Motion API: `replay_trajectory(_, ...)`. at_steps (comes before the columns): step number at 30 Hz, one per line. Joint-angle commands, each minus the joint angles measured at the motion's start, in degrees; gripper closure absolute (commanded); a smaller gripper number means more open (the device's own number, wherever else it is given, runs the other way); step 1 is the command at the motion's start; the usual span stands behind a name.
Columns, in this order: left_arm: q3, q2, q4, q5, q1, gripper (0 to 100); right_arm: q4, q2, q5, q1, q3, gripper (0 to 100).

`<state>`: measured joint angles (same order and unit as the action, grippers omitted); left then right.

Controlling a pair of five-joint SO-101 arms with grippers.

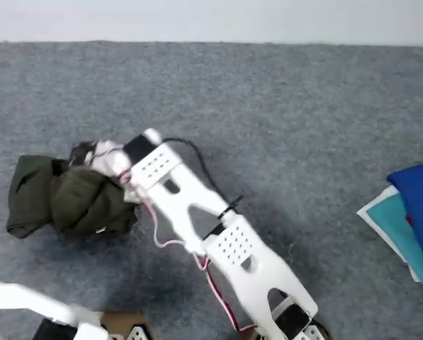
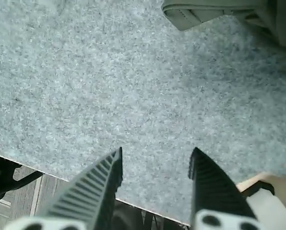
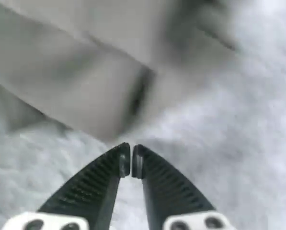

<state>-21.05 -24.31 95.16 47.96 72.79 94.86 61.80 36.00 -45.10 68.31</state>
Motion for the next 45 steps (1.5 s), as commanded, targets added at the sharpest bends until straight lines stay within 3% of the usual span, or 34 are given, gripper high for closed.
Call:
replay_trajectory(1, 0.22, -1.58, 0.35, 0.53, 0.26, 79, 5.93, -1.19, 0.88, 4.35, 7.82, 99.0)
replay_trajectory(8, -3.38, -1.67, 0.35, 0.53, 0.26, 79, 8.31, -5.05, 0.70, 13.49, 10.37, 99.0)
replay_trajectory(17, -4.53, -1.32, 0.00, 0.53, 0.26, 79, 8.22, -14.99, 2.37, 25.89, -8.53, 99.0)
replay_trajectory(23, -4.53, -1.23, -0.70, 0.53, 0.18, 79, 8.13, -22.29, 5.71, 28.79, -21.54, 99.0)
replay_trajectory(27, -4.62, -1.23, -6.24, -2.46, -2.11, 79, 8.13, -25.45, 5.27, 28.62, -22.86, 99.0)
replay_trajectory(30, -4.44, -1.23, -8.00, -10.73, -9.14, 78, 8.13, -27.21, 2.29, 29.49, -22.86, 99.0)
replay_trajectory(33, -4.44, -1.23, -7.65, -19.78, -20.66, 73, 8.31, -28.00, -3.87, 32.13, -23.12, 97.0)
replay_trajectory(38, -5.67, -1.14, -15.56, -32.88, -40.53, 69, 8.40, -30.64, -10.11, 40.48, -25.49, 74.1)
replay_trajectory(41, -10.51, -0.97, -25.23, -31.30, -46.86, 69, 8.31, -35.56, -10.81, 44.79, -31.56, 67.5)
replay_trajectory(45, -18.24, 4.92, -35.60, -24.79, -49.14, 70, 8.22, -42.24, -8.62, 50.07, -40.00, 70.0)
